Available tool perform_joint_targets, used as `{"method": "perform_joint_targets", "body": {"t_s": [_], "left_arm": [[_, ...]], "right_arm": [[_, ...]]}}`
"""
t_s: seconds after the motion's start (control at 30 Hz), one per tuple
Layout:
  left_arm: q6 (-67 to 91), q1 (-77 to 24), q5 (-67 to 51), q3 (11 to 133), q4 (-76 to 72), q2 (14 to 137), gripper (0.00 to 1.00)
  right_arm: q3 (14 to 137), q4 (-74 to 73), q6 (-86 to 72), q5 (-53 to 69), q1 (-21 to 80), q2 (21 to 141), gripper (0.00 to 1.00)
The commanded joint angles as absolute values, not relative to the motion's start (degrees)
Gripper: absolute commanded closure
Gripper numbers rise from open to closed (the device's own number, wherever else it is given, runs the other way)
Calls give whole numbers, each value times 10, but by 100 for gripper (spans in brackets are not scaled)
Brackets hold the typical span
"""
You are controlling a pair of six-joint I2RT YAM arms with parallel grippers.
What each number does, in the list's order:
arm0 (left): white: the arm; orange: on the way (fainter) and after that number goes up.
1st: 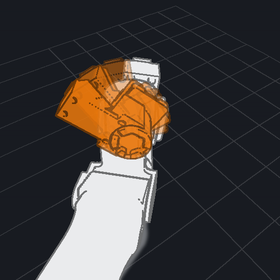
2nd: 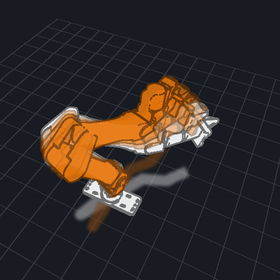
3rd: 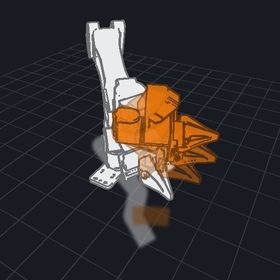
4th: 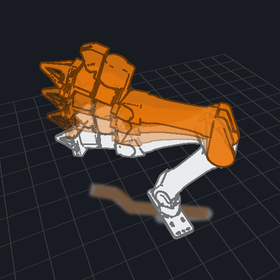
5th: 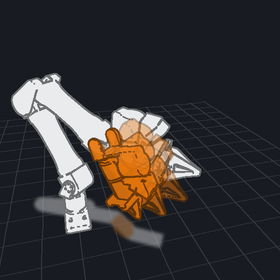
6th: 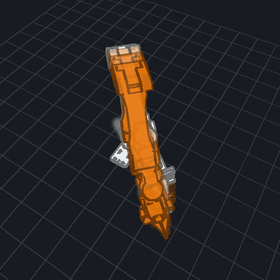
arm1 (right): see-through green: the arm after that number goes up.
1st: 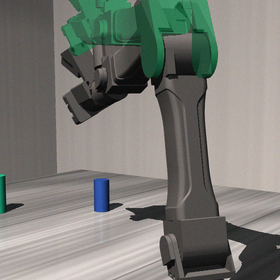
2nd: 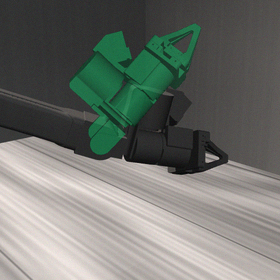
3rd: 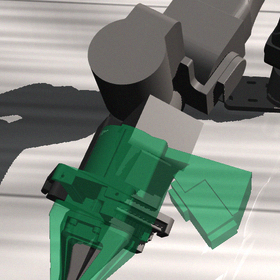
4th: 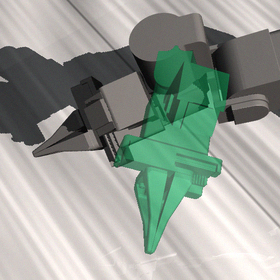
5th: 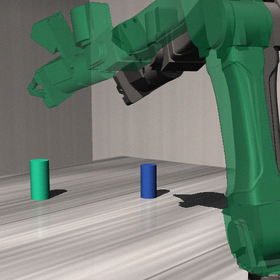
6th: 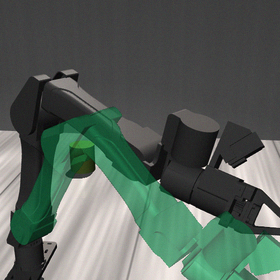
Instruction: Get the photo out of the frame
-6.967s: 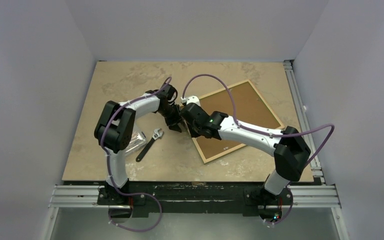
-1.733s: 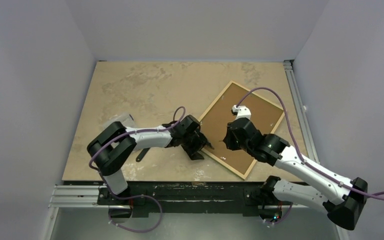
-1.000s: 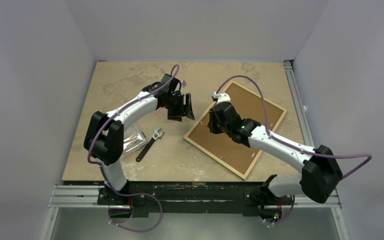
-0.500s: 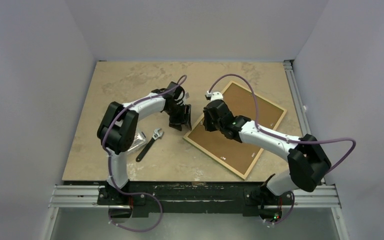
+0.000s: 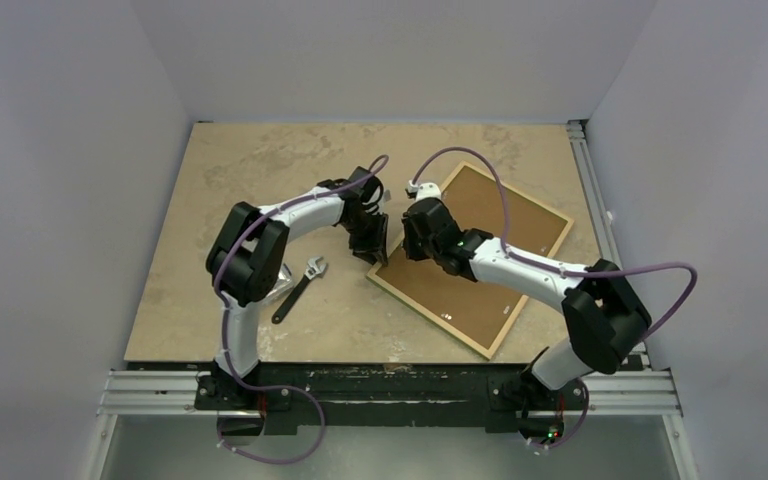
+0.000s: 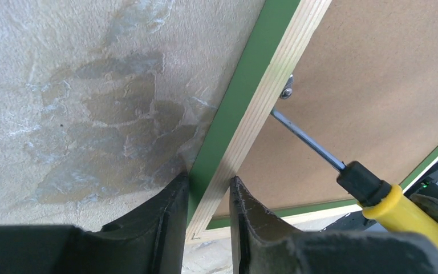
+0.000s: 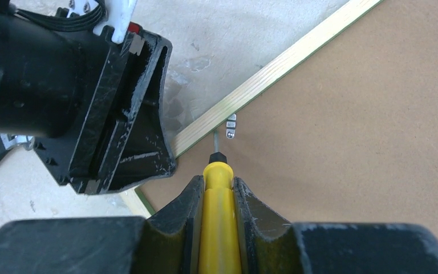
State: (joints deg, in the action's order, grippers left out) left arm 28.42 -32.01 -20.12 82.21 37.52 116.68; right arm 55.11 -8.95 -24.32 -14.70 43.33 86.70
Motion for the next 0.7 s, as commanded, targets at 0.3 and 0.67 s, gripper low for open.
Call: {"method": "perform_joint_targets", "body": {"t_s": [0.3,0.67], "left_arm": [[285,-315,-153,842,413,1192,89],[288,-307,-138,846,423,1198,93]], "right_arm": [[667,-192,-236,-312,464,950,100],[720,-273,-268,-403,477,987,100]]}}
